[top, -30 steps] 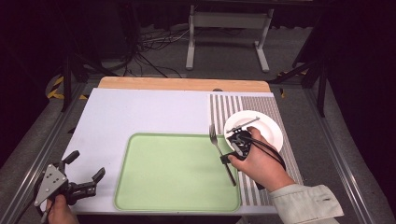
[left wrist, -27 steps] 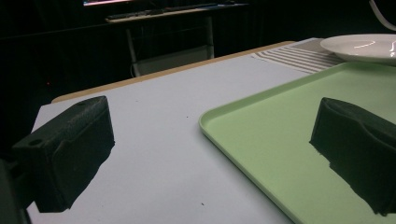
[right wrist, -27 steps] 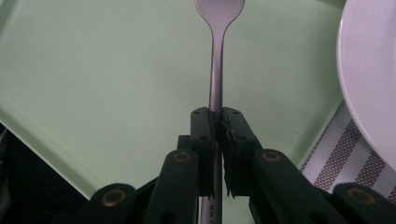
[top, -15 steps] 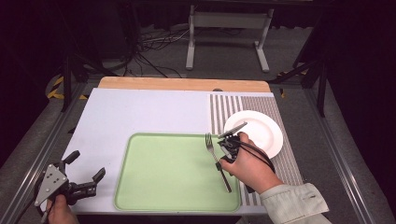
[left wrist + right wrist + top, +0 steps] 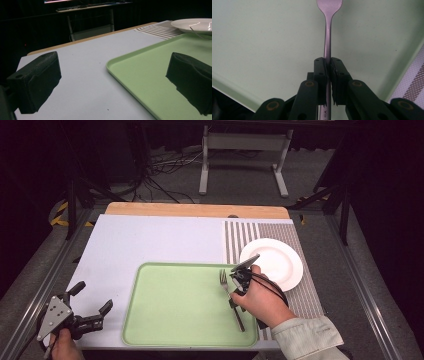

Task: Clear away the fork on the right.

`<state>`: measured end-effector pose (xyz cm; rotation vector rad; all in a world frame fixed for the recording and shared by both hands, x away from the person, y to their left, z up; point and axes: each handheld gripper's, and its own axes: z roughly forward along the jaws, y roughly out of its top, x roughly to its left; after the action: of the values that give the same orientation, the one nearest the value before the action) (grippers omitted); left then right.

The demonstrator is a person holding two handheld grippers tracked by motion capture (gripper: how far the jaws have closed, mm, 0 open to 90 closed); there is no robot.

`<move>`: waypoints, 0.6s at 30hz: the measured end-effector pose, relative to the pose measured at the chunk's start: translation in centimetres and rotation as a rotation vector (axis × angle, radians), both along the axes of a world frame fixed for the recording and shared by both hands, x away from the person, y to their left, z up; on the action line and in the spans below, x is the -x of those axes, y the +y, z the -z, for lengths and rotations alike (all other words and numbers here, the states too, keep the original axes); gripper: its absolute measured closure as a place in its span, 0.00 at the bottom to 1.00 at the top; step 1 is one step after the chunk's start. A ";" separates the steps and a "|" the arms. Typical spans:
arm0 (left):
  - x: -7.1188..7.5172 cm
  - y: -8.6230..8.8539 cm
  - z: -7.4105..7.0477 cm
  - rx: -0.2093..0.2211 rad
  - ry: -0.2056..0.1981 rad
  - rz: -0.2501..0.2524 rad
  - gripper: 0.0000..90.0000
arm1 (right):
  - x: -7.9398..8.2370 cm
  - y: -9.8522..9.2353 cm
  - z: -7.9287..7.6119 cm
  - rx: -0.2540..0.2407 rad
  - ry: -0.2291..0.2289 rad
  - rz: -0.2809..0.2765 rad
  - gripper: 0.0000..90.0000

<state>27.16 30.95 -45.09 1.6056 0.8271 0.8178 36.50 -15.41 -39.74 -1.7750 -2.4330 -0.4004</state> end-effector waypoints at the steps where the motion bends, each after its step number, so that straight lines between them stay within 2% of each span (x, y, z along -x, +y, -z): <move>1: 0.0 0.0 0.0 -0.001 0.001 0.000 0.00 | -0.1 0.0 0.2 -0.002 0.005 0.004 0.94; 7: 0.0 0.0 0.0 0.002 -0.001 -0.001 0.00 | -0.3 0.0 1.0 0.021 0.043 0.036 0.94; 18: 0.0 0.0 0.0 0.002 -0.001 -0.001 0.00 | -0.2 0.0 1.5 0.026 0.050 0.039 0.94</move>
<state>27.16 30.96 -45.08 1.6032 0.8275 0.8180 36.73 -15.46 -41.24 -1.8219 -2.3842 -0.3259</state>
